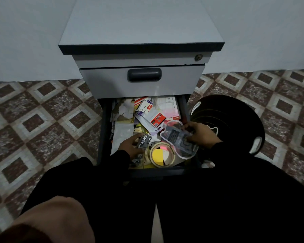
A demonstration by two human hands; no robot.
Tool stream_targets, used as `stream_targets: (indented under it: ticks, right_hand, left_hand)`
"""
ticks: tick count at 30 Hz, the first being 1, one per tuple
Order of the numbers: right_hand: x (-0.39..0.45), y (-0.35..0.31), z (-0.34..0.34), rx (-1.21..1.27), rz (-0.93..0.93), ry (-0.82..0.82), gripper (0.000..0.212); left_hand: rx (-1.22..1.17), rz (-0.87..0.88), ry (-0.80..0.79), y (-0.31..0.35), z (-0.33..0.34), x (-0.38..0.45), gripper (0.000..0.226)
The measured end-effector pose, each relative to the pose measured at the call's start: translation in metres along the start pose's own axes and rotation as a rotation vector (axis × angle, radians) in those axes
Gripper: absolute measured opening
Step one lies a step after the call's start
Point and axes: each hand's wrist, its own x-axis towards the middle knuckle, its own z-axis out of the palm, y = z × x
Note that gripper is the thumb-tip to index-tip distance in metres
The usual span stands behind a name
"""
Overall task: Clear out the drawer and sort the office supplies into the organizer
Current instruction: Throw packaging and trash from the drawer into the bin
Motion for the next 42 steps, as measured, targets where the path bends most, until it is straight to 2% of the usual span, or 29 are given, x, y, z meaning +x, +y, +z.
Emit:
stream_targets:
  ticks: [4, 15, 23, 29, 33, 42]
  right_hand:
    - [-0.003, 0.0, -0.001, -0.006, 0.008, 0.003, 0.043]
    - [-0.011, 0.002, -0.01, 0.048, 0.006, 0.065, 0.036]
    - [-0.021, 0.016, -0.043, 0.118, 0.046, 0.151, 0.039]
    - [-0.036, 0.054, -0.085, 0.159, 0.13, 0.216, 0.038]
    - [-0.039, 0.086, -0.106, 0.149, 0.219, 0.255, 0.039]
    - [-0.023, 0.137, -0.106, 0.068, 0.342, 0.215, 0.038]
  left_hand:
    - [-0.09, -0.016, 0.003, -0.001, -0.005, -0.001, 0.06]
    - [-0.155, -0.026, 0.021, 0.008, -0.013, -0.004, 0.055]
    - [-0.124, 0.107, -0.014, 0.052, 0.001, 0.003, 0.049]
    - [-0.151, 0.249, -0.098, 0.112, 0.044, 0.016, 0.052]
    - [-0.079, 0.292, -0.143, 0.143, 0.082, 0.022, 0.05]
    - [-0.007, 0.138, -0.261, 0.168, 0.159, 0.043, 0.049]
